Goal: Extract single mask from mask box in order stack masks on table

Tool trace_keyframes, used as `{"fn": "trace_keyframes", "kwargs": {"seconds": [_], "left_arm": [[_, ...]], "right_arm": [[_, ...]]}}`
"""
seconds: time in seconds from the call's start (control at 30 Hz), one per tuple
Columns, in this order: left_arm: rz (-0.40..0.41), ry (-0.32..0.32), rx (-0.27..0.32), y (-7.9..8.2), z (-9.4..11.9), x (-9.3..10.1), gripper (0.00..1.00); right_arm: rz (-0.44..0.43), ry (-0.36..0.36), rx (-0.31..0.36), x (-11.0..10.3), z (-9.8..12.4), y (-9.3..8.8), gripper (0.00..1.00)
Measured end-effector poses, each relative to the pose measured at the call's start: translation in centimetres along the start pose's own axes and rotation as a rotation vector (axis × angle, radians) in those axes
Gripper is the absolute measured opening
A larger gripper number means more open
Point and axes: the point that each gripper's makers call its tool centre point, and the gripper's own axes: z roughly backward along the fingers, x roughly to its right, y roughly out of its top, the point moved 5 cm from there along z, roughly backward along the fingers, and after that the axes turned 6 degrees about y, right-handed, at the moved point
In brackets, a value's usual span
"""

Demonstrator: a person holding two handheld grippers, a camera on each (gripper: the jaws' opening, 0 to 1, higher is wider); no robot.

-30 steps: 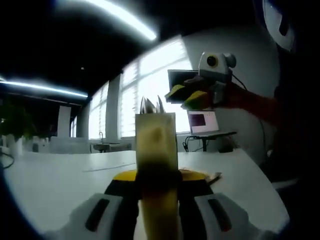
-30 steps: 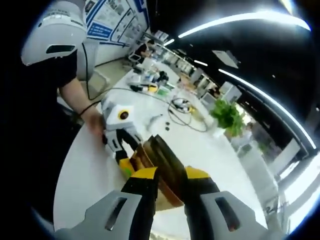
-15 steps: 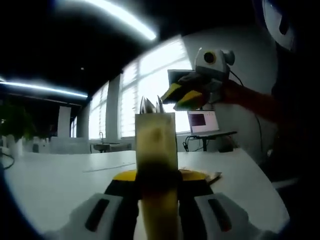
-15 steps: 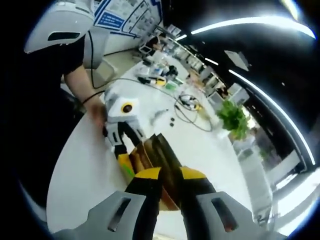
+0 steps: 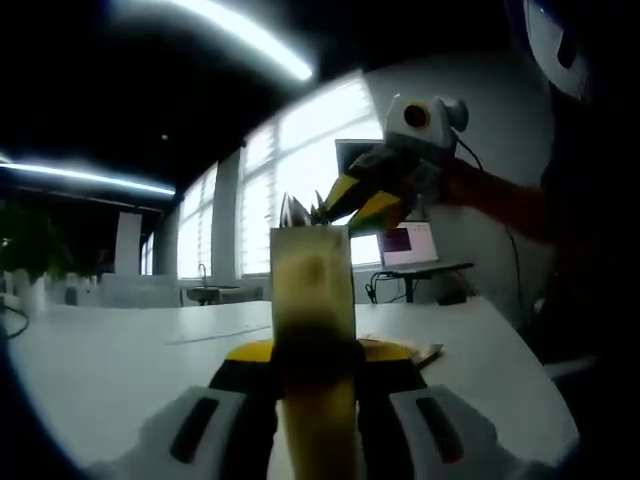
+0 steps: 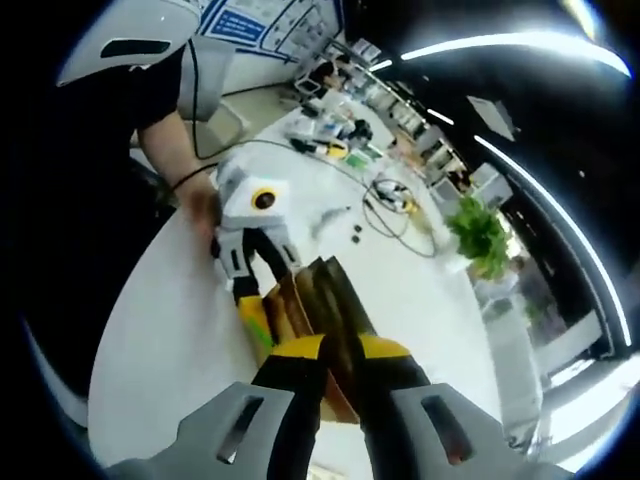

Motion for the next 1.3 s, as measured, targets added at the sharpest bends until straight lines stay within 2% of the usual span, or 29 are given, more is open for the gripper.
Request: {"fn": "trace_keyframes", "kwargs": {"seconds": [0.17,0.33,0.67,0.73,1.07,1.17,1.3], "left_arm": [[0.001,0.0,0.0,0.0,0.0,0.0,0.32],[0.002,0.0,0.0,0.0,0.0,0.0,0.32],[0.002,0.0,0.0,0.0,0.0,0.0,0.32],[0.003,0.0,0.0,0.0,0.0,0.0,0.32],[0.0,0.001,0.0,0.1,0.0,0.2,0.32],[-0.003,0.001,-0.001,0.1,0.0,0.3,0.32],[-0.004,0.003,-0.001,0.0,0.0,0.2,0.32]], "right_arm": [[-0.003,0.014,-0.007,0.1,0.0,0.0,0.08],[0.032,0.026,-0.031,0.0,-0.1,0.1,0.08],[0.122,0.087,-0.137,0.4,-0.5,0.7,0.08],[0.129,0.118,-0.16,0.1,-0.5,0.7,0.06],[0.16,0.186,-0.209,0.8,-0.7,1.0,0.06],[0.16,0.246,-0.241,0.4,-1.0,0.8,0.06],[0.17,0.27,-0.26,0.7,-1.5,0.9,0.05]]}}
